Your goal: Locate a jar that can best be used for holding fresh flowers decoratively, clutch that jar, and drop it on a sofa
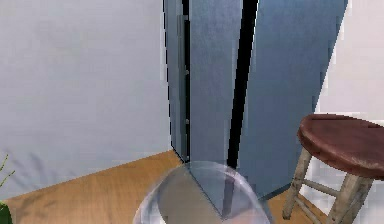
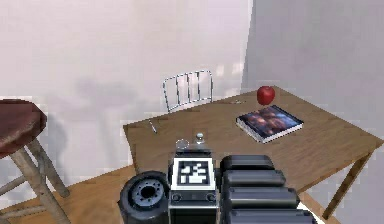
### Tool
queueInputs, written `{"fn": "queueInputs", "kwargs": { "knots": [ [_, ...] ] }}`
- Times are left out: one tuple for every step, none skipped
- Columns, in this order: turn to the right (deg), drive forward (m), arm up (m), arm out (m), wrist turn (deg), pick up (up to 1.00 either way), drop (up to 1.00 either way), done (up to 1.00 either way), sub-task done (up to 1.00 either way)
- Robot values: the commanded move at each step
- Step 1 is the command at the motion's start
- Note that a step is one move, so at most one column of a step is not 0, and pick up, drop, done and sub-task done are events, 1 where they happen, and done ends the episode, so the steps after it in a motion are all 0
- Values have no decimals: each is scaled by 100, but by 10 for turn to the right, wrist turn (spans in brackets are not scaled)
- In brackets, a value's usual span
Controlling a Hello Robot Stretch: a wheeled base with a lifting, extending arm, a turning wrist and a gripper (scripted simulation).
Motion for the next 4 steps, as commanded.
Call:
{"fn": "queueInputs", "kwargs": {
  "knots": [
    [-450, 0, 0, 0, 0, 0, 0, 0, 0],
    [-270, 0, 0, 0, 0, 0, 0, 0, 0],
    [0, 25, 0, 0, 0, 0, 0, 0, 0],
    [-450, 0, 0, 0, 0, 0, 0, 0, 0]
  ]
}}
